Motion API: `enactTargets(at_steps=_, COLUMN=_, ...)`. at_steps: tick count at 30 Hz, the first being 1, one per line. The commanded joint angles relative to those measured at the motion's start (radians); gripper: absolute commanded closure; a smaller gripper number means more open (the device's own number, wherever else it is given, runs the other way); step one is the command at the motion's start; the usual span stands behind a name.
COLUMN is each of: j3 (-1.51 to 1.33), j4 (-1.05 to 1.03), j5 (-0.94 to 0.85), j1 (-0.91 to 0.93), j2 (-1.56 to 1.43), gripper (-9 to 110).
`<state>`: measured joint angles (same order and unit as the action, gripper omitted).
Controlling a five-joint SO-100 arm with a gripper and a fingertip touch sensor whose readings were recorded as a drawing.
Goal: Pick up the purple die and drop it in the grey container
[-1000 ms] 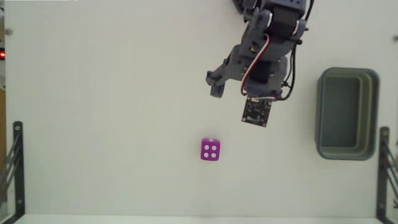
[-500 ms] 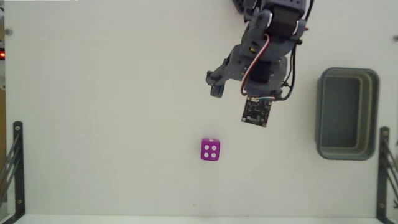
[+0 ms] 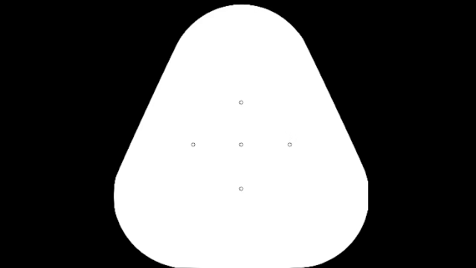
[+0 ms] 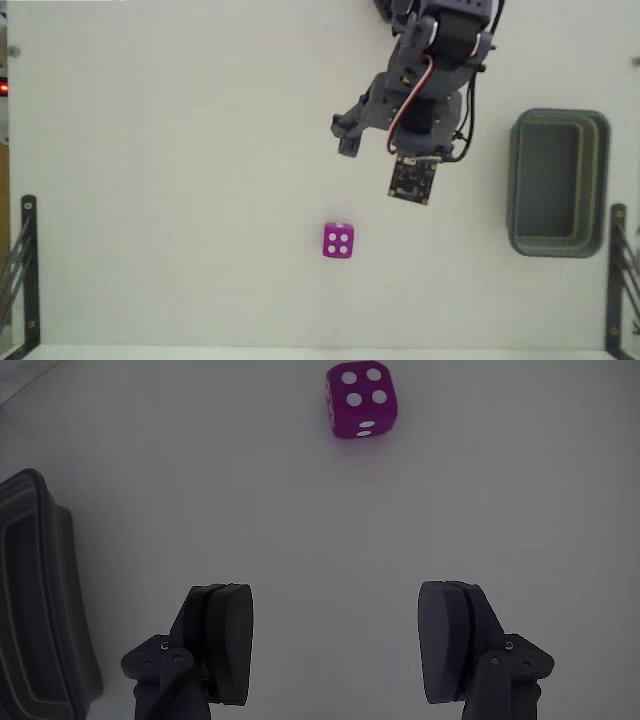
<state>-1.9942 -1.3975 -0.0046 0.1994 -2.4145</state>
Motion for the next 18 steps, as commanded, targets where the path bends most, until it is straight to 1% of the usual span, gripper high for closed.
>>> enactTargets(at_steps=1, j3=0.009, j4=0.049, j5=0.005, j1=0.017, j2=0.03, gripper=-9)
enactTargets(at_steps=18, j3=0.091, j4=0.222, j5=0.005, j1=0.017, j2=0.285, gripper=-9)
